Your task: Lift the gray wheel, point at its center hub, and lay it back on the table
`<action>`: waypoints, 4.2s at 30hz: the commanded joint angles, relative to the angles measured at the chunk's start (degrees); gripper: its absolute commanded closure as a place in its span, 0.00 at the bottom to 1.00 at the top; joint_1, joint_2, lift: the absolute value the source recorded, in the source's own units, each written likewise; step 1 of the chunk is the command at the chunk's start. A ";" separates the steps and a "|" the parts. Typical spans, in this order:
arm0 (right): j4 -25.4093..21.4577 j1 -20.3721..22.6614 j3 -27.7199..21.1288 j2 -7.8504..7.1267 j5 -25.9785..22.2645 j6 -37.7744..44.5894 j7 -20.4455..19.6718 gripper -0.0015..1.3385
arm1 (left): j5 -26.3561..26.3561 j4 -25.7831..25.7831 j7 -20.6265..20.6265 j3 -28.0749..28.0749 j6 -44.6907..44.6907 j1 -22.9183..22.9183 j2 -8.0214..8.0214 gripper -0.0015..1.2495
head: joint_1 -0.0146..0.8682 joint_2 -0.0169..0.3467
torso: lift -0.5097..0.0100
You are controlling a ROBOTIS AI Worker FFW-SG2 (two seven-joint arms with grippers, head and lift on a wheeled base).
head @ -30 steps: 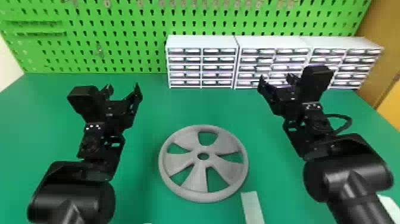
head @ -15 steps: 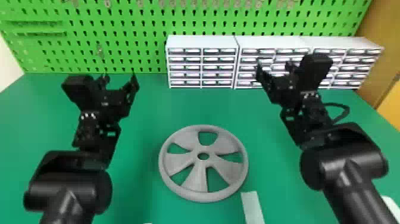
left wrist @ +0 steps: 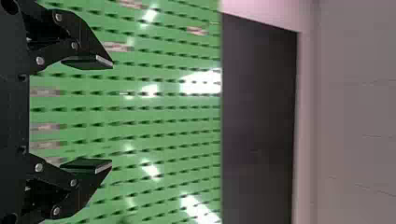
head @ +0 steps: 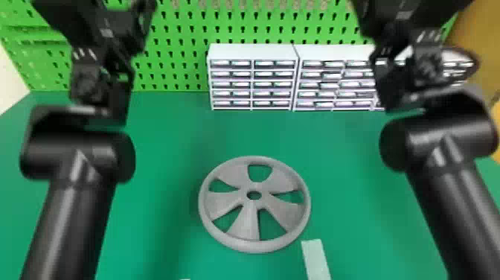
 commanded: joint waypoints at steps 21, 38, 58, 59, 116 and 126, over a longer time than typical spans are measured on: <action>-3.37 -29.71 1.07 -1.38 2.38 -8.33 -4.14 0.29 | -2.70 -0.63 1.28 -2.17 -10.04 -31.84 2.44 0.40 | 0.80 0.18 | 0.80; -12.42 -39.29 -0.69 -2.88 9.68 -6.75 -6.51 0.25 | -4.54 -8.80 3.91 -6.39 -8.90 -41.95 6.40 0.40 | 0.80 0.18 | 0.80; -14.09 -40.26 -0.43 -4.02 10.20 0.72 -7.74 0.25 | -4.02 -11.00 7.17 -3.67 -5.56 -41.95 6.84 0.40 | 0.80 0.18 | 0.80; -14.09 -40.26 -0.43 -3.93 10.03 1.43 -7.74 0.25 | -4.19 -11.00 7.25 -3.40 -5.39 -41.77 6.84 0.40 | 0.80 0.18 | 0.80; -11.89 -42.46 2.12 -5.51 9.94 7.67 -10.38 0.23 | -4.37 -13.11 12.61 -1.91 -5.21 -39.22 10.26 0.41 | 0.80 0.18 | 0.80; -12.07 -42.99 3.09 -5.86 10.55 8.11 -10.99 0.25 | -4.37 -13.11 12.79 -1.91 -5.30 -39.05 10.26 0.41 | 0.80 0.18 | 0.80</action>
